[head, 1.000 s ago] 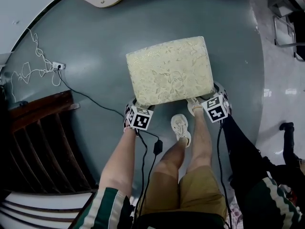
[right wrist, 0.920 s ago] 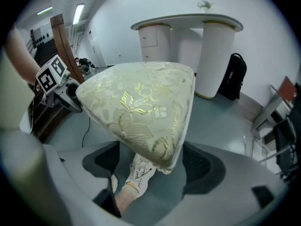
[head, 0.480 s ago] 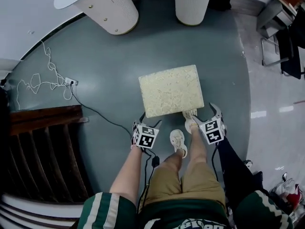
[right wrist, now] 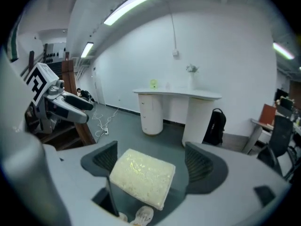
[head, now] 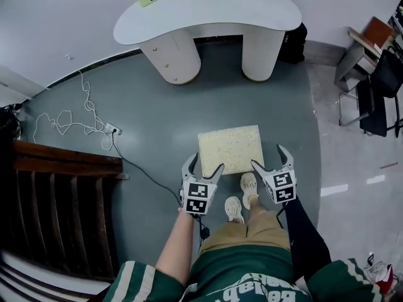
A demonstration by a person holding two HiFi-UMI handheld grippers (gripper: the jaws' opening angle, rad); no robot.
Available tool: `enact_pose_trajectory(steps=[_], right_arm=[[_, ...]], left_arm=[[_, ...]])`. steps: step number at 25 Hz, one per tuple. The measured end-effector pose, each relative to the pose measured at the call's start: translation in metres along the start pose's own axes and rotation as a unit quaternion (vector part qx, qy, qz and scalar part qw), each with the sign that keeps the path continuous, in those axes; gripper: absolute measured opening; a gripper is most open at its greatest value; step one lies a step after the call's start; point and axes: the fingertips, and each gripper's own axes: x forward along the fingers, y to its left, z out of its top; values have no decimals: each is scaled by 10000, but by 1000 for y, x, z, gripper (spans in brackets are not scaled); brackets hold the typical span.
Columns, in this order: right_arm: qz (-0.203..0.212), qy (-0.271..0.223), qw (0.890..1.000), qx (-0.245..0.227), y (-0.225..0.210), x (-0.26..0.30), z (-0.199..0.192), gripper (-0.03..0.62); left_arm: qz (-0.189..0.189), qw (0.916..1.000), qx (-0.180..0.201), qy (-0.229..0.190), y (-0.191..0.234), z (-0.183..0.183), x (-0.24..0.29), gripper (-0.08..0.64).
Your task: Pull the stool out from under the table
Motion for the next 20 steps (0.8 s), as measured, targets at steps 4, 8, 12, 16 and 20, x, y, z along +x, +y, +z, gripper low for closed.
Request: enact_pose_trajectory(steps=[4, 8, 12, 16, 20], right_arm=[[46, -529, 9986, -84, 1, -43, 69, 462], [210, -1098, 9933, -295, -11, -59, 134, 462], [370, -1592, 9847, -599, -28, -65, 192, 463], [517, -2045, 9744, -780, -40, -80, 242, 462], [631, -2440, 9634, -915, -40, -99, 282, 460]], left_arm=[[116, 9991, 65, -392, -6, 62, -37, 382], [389, 9948, 96, -939, -2, 132, -54, 383], [662, 9888, 152, -1330, 2, 183, -67, 382], [674, 9796, -204, -1880, 0, 227, -85, 387], [858, 9683, -182, -2340, 2, 266, -108, 388]])
